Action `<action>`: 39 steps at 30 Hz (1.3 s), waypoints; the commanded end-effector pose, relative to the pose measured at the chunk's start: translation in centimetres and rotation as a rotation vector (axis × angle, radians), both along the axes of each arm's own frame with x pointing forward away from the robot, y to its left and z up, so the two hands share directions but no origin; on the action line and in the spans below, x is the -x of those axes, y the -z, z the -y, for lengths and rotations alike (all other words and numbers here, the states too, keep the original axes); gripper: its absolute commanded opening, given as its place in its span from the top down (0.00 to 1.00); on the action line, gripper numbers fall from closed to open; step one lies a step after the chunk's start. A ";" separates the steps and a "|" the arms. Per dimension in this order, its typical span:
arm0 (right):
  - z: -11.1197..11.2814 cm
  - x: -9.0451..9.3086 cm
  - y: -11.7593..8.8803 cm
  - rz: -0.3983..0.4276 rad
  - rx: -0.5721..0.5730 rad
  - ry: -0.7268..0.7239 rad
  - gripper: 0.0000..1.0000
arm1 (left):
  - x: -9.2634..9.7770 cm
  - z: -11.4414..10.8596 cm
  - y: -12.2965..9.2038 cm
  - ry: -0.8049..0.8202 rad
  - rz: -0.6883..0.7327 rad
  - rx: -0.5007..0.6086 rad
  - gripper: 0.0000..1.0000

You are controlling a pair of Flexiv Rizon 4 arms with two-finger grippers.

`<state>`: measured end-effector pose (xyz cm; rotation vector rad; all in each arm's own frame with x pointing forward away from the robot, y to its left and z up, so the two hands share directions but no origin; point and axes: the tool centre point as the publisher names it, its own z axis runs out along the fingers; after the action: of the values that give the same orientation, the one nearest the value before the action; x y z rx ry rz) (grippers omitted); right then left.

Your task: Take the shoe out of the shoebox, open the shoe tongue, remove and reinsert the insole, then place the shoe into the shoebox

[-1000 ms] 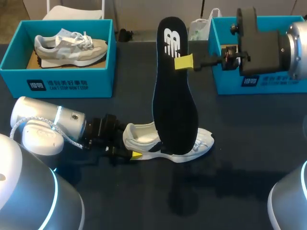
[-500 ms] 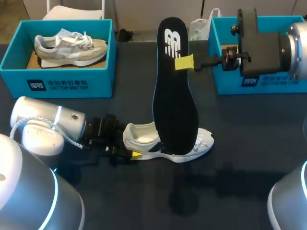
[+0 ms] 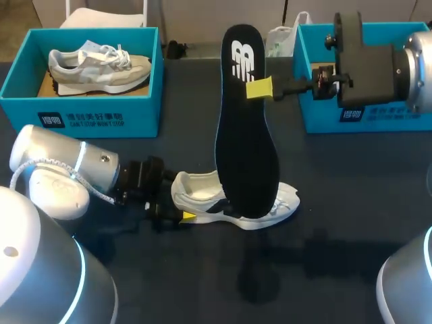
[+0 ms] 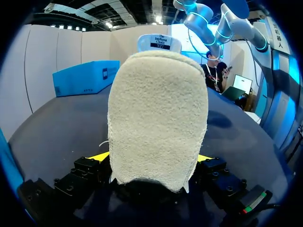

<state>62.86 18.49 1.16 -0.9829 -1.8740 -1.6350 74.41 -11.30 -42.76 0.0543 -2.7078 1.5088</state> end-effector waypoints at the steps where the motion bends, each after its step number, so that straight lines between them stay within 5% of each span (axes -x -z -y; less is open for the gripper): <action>1: -0.3 0.0 0.0 -0.001 0.002 0.002 1.00 | -0.7 -0.3 -0.7 0.024 -0.015 -0.076 0.00; 13: -0.3 0.0 0.0 -0.001 0.002 0.002 1.00 | -0.7 -0.3 -0.7 0.024 -0.015 -0.076 0.00; 26: -0.3 0.0 0.0 -0.001 0.002 0.002 1.00 | 0.1 -0.1 -2.7 0.058 0.048 -0.275 0.00; 39: -0.3 0.0 0.0 -0.001 0.002 0.002 1.00 | -1.2 -0.3 -5.3 0.038 0.142 -0.506 0.00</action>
<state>62.86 18.49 1.16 -0.9828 -1.8739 -1.6351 75.53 -11.00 -38.50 -0.1001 -3.0584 1.0186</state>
